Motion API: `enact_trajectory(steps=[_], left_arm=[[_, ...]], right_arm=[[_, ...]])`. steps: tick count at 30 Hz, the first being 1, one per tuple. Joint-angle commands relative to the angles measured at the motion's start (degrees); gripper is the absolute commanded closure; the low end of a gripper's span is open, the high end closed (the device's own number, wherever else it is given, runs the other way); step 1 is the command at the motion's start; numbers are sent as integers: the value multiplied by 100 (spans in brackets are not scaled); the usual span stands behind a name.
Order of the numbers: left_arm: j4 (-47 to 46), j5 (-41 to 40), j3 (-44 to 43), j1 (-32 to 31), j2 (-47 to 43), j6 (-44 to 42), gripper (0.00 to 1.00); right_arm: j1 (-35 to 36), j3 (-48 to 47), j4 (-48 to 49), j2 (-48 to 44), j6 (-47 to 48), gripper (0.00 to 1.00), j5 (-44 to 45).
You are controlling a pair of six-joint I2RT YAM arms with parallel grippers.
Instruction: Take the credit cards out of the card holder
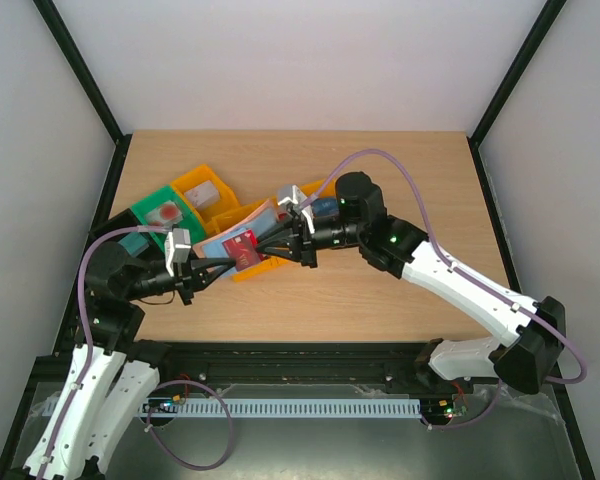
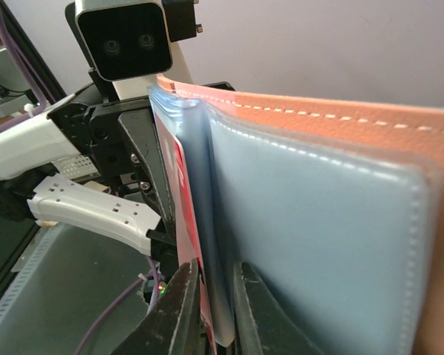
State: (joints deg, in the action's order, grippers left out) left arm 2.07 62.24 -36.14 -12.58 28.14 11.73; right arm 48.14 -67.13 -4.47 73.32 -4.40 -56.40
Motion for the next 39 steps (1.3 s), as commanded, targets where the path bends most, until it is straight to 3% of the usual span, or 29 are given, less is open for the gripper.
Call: enact_trajectory(steps=[1,6,8,15,19,22,28,31,33,35,39], left_arm=[[-180,64,6,3,-37,-65,98],[-171,54,8,5,-43,-71,98],[-186,45,11,6,-29,-65,98],[-129,27,19,4,-50,19,97],[-219,37,59,1,-59,107,88],[-268,27,57,2,-51,143,96],[-90,-355,41,21,-27,315,98],[327,-1036,168,118,111,618,98],[546,-1050,381,136,324,760,98],[621,-907,731,103,656,1219,98],[412,-839,1288,-348,1260,1972,98]], right_arm=[[-33,-166,352,104,-355,89,-370],[-21,-22,776,114,-629,89,-405],[5,-11,839,163,-695,96,-392],[-62,-24,483,-124,-300,98,62],[-171,-75,97,-258,-102,98,286],[-180,-127,-72,-298,-21,98,362],[-338,-293,-623,-462,276,98,957],[-743,-409,-870,-664,-10,98,2309],[-1300,-395,-865,-816,-508,98,3062],[-1757,-305,-763,-1008,-794,98,3226],[-1831,-291,-796,-1119,-789,98,2883]])
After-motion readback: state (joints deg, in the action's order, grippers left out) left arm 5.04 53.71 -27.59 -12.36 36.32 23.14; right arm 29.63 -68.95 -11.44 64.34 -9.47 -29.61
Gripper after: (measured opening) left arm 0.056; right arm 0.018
